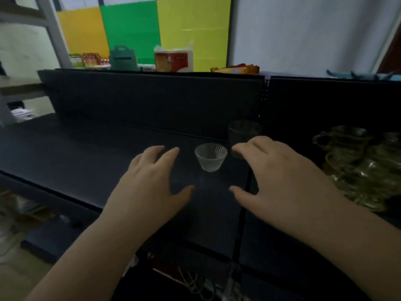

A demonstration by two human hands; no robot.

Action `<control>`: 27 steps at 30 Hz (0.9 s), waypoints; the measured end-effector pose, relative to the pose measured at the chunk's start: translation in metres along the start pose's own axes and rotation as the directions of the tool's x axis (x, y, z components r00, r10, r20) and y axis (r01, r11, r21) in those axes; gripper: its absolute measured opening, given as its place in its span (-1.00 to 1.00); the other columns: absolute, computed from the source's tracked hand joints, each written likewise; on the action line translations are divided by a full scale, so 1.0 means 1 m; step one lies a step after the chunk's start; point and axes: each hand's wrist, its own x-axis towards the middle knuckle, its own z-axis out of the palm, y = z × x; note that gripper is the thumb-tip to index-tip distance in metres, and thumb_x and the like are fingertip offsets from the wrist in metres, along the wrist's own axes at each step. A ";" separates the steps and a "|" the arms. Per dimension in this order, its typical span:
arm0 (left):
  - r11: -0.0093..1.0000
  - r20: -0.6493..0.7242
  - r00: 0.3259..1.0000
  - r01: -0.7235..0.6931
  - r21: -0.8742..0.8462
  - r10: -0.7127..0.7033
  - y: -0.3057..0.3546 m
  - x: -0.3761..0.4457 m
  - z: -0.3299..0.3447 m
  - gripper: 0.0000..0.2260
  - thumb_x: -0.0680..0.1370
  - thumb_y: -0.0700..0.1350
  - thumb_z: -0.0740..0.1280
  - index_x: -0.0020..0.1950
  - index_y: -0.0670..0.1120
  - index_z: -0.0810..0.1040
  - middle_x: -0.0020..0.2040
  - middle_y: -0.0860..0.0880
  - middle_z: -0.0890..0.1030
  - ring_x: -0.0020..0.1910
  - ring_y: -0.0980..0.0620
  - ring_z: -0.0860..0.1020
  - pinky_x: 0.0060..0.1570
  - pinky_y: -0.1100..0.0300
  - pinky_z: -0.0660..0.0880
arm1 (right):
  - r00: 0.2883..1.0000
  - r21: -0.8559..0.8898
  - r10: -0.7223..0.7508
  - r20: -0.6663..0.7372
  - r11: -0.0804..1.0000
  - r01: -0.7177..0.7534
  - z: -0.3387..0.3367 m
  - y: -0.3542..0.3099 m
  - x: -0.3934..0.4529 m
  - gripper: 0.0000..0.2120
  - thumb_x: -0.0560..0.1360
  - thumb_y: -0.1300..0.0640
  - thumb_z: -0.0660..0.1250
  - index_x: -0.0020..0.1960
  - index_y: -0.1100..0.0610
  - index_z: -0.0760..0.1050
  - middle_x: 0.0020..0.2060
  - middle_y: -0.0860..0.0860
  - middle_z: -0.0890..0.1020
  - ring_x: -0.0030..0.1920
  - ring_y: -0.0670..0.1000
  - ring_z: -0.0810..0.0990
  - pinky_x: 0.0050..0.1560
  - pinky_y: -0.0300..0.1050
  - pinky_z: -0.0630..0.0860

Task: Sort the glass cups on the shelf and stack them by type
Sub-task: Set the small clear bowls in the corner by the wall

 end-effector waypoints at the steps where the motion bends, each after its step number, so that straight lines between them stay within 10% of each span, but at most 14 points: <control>1: 0.999 0.015 0.999 -0.031 -0.020 0.032 0.001 0.013 0.004 -0.22 0.42 0.35 0.29 0.55 0.16 0.08 0.52 0.09 0.14 0.47 0.04 0.14 0.34 0.08 0.26 | 1.000 -0.013 0.027 0.009 1.000 -0.027 0.003 0.000 0.003 -0.36 0.43 -0.29 0.31 0.43 -0.09 0.27 0.23 -0.11 0.43 0.19 -0.04 0.47 0.13 -0.11 0.51; 8: 0.952 0.238 0.922 -0.290 -0.095 0.305 0.030 0.095 0.038 -0.19 0.41 0.34 0.33 0.54 0.15 0.05 0.54 -0.01 0.17 0.45 -0.09 0.24 0.35 -0.05 0.31 | 0.979 -0.055 0.202 0.003 0.978 -0.202 0.017 -0.008 0.019 -0.36 0.41 -0.24 0.37 0.41 -0.08 0.32 0.16 -0.12 0.43 0.12 -0.06 0.47 0.04 -0.14 0.52; 14: 0.918 0.290 0.872 -0.365 -0.154 0.395 0.011 0.110 0.039 -0.54 0.51 0.17 0.30 0.39 0.16 0.35 0.27 0.05 0.41 0.19 0.02 0.42 0.15 0.04 0.46 | 0.913 -0.097 0.406 0.032 0.911 -0.402 0.018 -0.004 0.038 -0.32 0.44 -0.30 0.32 0.46 -0.08 0.22 0.24 -0.04 0.38 0.19 -0.03 0.43 0.07 -0.17 0.46; 27: 0.930 0.046 0.948 -0.300 -0.213 0.316 -0.055 0.125 0.029 -0.46 0.50 0.16 0.35 0.46 0.22 0.31 0.42 0.13 0.34 0.33 0.07 0.35 0.23 0.13 0.35 | 0.752 -0.194 0.603 0.268 0.798 -0.571 0.062 0.011 0.154 -0.13 0.44 -0.32 0.37 0.60 -0.08 0.08 0.52 0.15 0.19 0.44 0.28 0.23 0.32 0.16 0.38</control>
